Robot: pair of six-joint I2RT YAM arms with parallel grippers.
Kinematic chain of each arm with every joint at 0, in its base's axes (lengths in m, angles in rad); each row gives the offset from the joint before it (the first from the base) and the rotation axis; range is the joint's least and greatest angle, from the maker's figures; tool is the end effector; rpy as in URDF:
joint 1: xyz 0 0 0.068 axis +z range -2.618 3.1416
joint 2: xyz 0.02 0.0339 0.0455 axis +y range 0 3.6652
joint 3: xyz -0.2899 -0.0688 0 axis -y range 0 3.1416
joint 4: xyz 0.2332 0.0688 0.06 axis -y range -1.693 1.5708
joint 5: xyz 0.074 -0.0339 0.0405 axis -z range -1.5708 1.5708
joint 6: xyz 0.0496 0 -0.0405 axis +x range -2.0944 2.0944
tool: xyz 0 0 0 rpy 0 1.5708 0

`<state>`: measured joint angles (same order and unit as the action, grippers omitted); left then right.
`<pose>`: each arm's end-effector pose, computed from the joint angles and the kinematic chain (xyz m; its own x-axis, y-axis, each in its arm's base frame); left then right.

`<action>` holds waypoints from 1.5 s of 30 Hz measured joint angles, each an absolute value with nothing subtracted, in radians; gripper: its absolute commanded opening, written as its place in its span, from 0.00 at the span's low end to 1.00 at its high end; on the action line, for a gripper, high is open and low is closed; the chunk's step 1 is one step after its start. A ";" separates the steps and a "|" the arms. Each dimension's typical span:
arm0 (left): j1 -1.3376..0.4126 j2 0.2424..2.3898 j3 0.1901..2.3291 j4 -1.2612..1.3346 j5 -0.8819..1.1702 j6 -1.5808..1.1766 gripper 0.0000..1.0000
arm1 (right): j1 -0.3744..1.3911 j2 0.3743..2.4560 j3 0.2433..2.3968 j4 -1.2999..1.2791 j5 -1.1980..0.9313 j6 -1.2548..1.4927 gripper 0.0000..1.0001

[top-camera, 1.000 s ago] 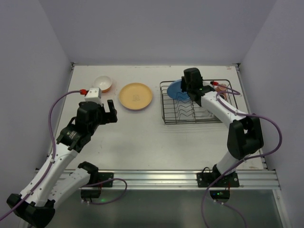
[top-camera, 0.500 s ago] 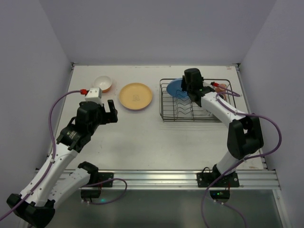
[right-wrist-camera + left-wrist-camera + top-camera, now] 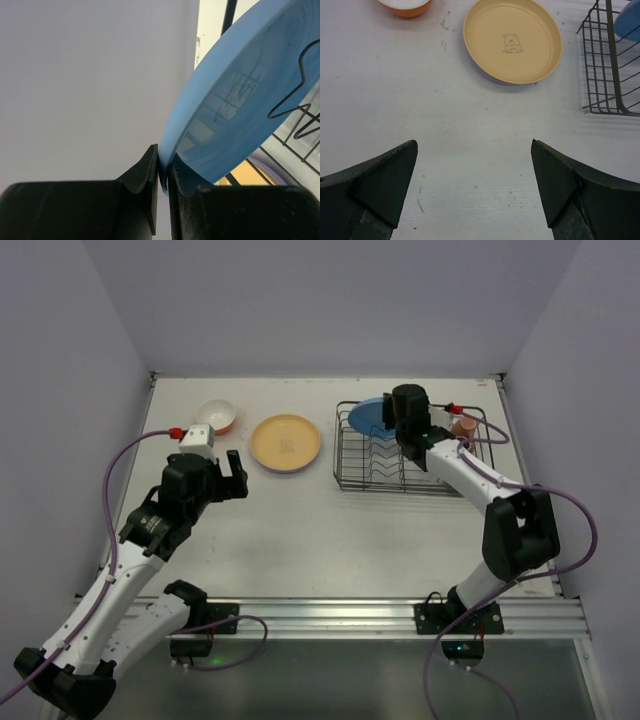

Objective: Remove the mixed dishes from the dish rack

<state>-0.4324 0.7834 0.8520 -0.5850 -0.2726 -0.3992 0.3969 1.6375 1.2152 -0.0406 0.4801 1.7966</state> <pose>0.1409 -0.0503 0.3338 -0.4873 -0.1874 -0.8529 0.0017 0.9765 -0.2155 0.3613 0.1266 0.3092 0.1295 0.9916 -0.0007 0.3928 -0.0507 0.9182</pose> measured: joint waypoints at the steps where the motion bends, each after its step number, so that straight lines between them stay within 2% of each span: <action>1: -0.432 0.783 0.852 -0.585 -0.273 -0.399 1.00 | 0.397 1.626 1.208 -0.030 0.480 1.782 0.00; 13: -0.432 0.782 0.852 -0.585 -0.273 -0.399 1.00 | 0.378 1.450 1.147 0.085 0.474 1.603 0.00; 22: -0.432 0.775 0.852 -0.585 -0.273 -0.399 1.00 | 0.376 1.284 0.917 0.266 0.401 1.387 0.00; 28: -0.432 0.766 0.854 -0.586 -0.276 -0.400 1.00 | 0.372 1.159 0.878 0.374 0.151 0.988 0.00; 31: -0.432 0.785 0.911 -0.620 -0.254 -0.406 1.00 | 0.382 1.069 0.913 0.305 -0.119 0.664 0.00; 33: -0.432 0.820 1.004 -0.639 -0.221 -0.411 1.00 | 0.470 1.031 1.003 0.117 -0.230 0.392 0.00; 35: -0.432 0.873 1.148 -0.657 -0.177 -0.414 1.00 | 0.648 1.000 1.075 -0.063 -0.280 0.130 0.00; 38: -0.432 0.965 1.386 -0.676 -0.093 -0.424 1.00 | 0.896 0.951 1.088 -0.257 -0.298 -0.107 0.00; 41: -0.432 1.048 1.588 -0.709 -0.007 -0.426 1.00 | 1.038 0.940 1.090 -0.397 -0.181 -0.238 0.00; 45: -0.432 1.110 1.687 -0.768 0.051 -0.427 1.00 | 1.209 1.042 1.142 -0.553 0.040 -0.323 0.00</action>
